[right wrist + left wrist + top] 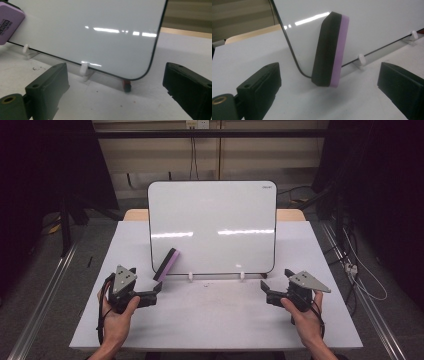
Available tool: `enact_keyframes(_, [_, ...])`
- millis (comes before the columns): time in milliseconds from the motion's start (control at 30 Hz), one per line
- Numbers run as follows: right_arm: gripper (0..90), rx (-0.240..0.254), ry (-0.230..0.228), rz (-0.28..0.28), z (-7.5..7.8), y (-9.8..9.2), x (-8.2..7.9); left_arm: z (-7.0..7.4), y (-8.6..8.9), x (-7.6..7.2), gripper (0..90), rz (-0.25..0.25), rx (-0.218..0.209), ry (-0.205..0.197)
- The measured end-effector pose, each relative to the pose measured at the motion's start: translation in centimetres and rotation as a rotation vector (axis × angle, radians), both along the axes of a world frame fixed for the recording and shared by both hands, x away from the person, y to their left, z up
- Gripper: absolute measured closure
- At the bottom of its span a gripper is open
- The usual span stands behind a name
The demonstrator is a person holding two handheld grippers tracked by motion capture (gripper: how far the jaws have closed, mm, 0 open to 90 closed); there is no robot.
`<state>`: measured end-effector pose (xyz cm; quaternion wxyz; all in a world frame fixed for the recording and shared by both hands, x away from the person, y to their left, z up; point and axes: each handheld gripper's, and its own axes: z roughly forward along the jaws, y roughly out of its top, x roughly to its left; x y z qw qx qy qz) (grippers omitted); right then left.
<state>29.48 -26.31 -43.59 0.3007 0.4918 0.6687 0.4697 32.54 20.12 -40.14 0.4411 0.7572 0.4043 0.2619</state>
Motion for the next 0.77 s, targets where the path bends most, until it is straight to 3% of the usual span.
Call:
enact_keyframes(233, [6.3, 0.009, 0.007, -0.02, -0.4, -1.2, -1.0, -0.9, 1.0, -0.8, 4.9, 0.017, -0.019, 0.029])
enact_keyframes(400, [6.2, 0.012, 0.005, -0.029, -0.9, -1.7, -1.8, -1.4, 1.4, -1.7, 4.9, 0.04, -0.025, 0.007])
enact_keyframes(500, [6.1, 0.021, -0.007, -0.04, -1.0, -2.1, -2.3, -1.8, 1.7, -2.0, 4.9, 0.047, -0.051, 0.012])
enact_keyframes(633, [6.0, 0.021, -0.004, -0.053, -1.1, -2.3, -2.6, -1.8, 1.8, -2.3, 4.2, 0.055, -0.03, -0.023])
enact_keyframes(767, [6.1, 0.013, -0.009, -0.045, -1.2, -2.1, -2.6, -1.9, 1.8, -2.2, 5.6, 0.04, -0.037, -0.001])
